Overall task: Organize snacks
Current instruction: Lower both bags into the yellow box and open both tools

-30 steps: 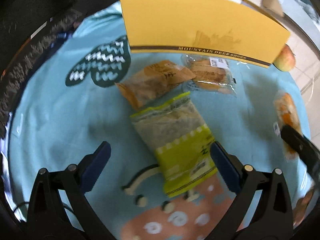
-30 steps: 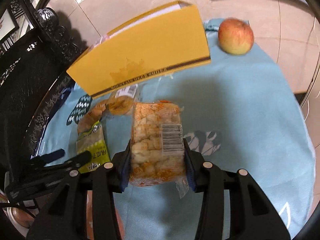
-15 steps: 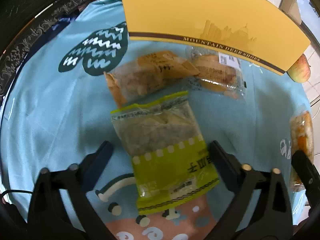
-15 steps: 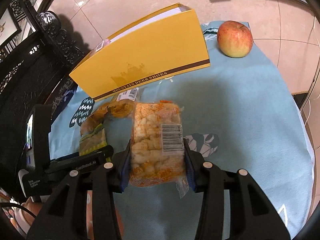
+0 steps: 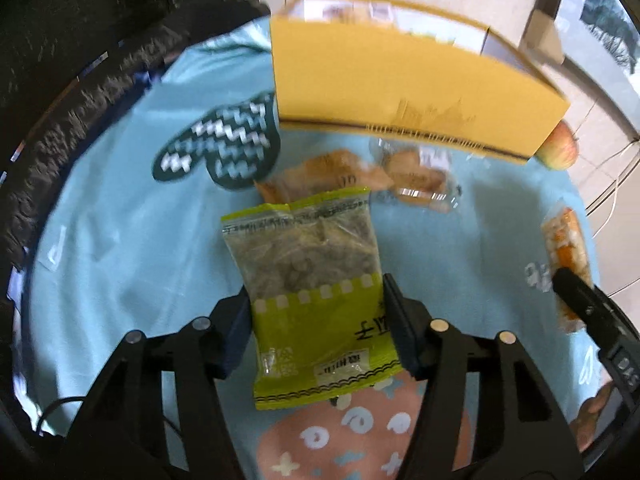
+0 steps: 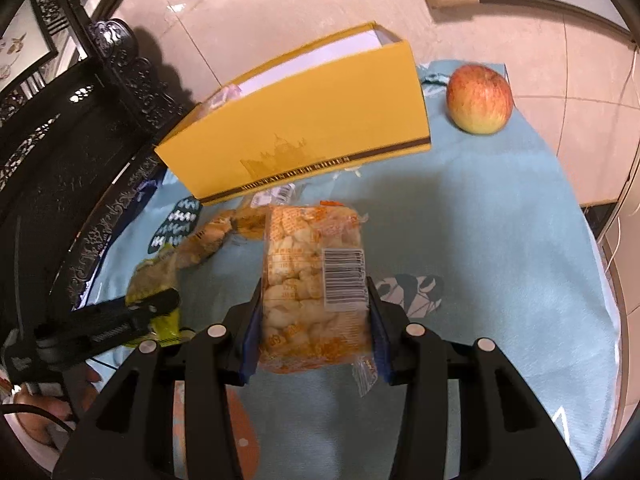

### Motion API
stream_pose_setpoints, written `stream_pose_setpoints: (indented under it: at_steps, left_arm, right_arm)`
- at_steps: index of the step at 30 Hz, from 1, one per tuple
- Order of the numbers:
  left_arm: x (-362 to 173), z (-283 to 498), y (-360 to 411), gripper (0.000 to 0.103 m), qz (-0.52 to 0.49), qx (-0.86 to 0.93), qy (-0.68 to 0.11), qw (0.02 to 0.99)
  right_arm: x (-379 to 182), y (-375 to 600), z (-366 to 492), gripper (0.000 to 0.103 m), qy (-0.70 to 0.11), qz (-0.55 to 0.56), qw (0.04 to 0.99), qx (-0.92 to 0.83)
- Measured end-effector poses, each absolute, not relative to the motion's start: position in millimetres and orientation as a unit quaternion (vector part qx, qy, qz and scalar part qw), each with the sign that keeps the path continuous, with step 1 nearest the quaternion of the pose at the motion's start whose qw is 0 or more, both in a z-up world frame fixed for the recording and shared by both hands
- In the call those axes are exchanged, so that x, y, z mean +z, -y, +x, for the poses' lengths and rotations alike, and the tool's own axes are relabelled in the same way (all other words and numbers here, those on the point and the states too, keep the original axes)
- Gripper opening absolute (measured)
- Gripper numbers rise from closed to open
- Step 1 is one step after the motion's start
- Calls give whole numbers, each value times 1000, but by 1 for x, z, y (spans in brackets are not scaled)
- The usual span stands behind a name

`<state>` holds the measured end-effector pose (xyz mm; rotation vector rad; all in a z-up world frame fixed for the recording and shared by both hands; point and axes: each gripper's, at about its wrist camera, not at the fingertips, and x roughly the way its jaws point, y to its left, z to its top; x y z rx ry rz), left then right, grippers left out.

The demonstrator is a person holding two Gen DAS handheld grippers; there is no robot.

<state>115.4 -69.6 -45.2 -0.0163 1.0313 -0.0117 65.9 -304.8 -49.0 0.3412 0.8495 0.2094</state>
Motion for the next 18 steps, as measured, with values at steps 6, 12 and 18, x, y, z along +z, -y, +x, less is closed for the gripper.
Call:
stream_pose_setpoints:
  at_steps: [6, 12, 18]
  left_arm:
    - [3, 118, 63, 60, 4, -14, -460, 888]
    - [56, 147, 64, 61, 1, -24, -423, 906]
    - [84, 195, 86, 61, 13, -37, -396, 918]
  right_arm:
    - [-14, 305, 62, 46, -375, 151, 911, 88]
    - [33, 308, 81, 46, -334, 113, 934, 65]
    - [53, 315, 127, 46, -308, 97, 945, 47]
